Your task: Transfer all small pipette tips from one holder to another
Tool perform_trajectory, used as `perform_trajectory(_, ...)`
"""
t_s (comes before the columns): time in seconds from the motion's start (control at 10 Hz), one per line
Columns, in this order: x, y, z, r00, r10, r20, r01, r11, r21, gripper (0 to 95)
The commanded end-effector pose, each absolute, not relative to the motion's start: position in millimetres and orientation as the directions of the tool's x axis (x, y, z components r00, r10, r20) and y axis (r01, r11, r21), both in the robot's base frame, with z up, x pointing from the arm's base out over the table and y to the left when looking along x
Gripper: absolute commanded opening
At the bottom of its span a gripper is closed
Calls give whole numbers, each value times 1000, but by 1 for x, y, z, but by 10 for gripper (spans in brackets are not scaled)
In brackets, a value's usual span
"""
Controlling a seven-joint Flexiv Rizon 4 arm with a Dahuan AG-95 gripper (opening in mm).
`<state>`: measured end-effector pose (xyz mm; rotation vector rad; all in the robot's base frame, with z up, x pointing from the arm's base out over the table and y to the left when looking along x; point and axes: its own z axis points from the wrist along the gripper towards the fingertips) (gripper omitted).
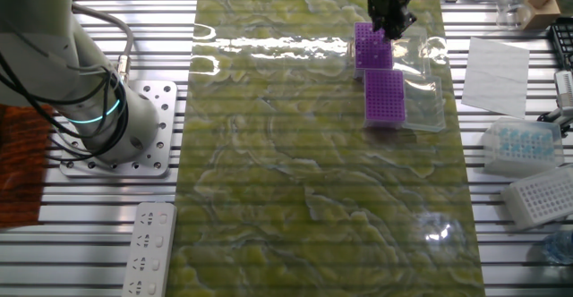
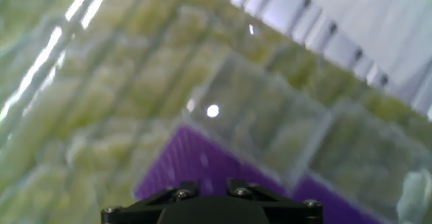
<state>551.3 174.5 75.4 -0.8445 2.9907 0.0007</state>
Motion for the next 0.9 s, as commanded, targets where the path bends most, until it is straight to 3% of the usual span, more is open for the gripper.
perform_trajectory(0.1,535,146,103,-849,-527,19,-527,850,-1,0)
perform_trajectory(0.6,488,87,115,-925,-378,38,-378,926,12,0)
perform_trajectory(0.9,469,72,117,-934,-357,35,-356,934,26,0)
